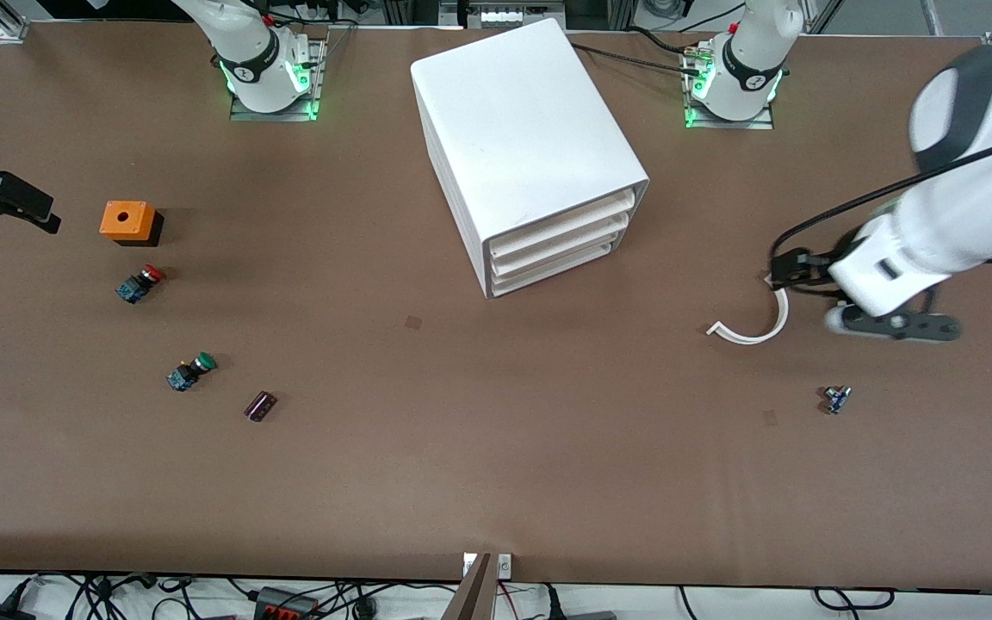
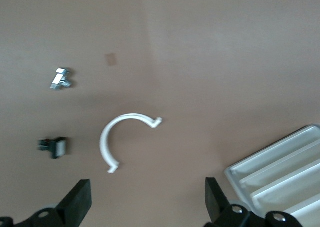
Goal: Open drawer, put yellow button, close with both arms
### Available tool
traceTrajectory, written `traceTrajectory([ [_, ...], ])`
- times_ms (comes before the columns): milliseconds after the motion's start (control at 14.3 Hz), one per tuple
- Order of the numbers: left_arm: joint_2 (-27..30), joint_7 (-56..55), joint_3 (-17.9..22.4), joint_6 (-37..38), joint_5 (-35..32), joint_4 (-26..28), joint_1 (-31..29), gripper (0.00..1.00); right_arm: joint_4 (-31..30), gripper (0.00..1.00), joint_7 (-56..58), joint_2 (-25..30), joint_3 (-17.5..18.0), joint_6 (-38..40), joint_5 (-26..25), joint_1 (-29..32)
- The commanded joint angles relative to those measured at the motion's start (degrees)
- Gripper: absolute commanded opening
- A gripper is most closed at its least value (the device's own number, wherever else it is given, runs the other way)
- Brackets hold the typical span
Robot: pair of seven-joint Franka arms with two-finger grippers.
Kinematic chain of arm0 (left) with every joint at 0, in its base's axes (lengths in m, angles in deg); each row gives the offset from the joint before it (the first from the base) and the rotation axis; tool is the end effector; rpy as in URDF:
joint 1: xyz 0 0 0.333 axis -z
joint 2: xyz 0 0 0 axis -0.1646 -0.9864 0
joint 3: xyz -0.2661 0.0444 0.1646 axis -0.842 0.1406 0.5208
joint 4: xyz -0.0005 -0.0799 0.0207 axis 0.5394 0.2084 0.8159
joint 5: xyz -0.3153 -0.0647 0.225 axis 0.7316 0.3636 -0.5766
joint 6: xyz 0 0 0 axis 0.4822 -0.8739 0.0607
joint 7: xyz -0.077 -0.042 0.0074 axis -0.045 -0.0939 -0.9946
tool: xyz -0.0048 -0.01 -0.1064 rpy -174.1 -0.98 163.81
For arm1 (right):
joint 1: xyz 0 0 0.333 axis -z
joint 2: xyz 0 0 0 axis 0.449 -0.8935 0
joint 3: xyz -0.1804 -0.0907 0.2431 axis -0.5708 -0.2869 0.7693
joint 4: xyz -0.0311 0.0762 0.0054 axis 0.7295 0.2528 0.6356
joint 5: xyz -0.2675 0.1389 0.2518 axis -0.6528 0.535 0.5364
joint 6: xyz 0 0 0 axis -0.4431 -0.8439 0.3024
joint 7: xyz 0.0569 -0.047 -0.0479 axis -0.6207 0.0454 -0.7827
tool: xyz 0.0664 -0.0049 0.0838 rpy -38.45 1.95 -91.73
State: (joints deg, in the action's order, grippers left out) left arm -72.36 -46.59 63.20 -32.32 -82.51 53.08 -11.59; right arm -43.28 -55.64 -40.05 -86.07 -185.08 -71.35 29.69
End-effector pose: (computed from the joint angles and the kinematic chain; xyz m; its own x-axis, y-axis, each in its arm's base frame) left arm 0.6200 -0.0712 0.5436 0.9913 -0.1001 -0.0855 -0.0969 -0.9945 0.0403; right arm 0.5615 -0.0508 0.5960 0.9988 -0.0456 0.0197 -0.0461 -0.9986 0.0270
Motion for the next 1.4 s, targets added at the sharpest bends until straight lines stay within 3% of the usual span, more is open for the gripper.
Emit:
traceTrajectory([
  [0, 10.47, 5.4, 4.66, -0.21, -0.26, 9.18, 0.71, 1.0, -0.56, 1.0, 0.05, 0.69, 0.5, -0.17, -0.7, 0.68],
  [279, 15.93, 8.24, 5.73, -1.88, 1.24, 15.87, 0.79, 1.0, 0.23, 1.0, 0.13, 0.69, 0.5, 0.18, -0.88, 0.68],
  [1326, 17.09, 4.17, 3.18, -0.92, 1.59, 13.77, 1.32, 1.0, 0.14, 1.0, 0.04, 0.17, 0.59, 0.27, -0.53, 0.5],
])
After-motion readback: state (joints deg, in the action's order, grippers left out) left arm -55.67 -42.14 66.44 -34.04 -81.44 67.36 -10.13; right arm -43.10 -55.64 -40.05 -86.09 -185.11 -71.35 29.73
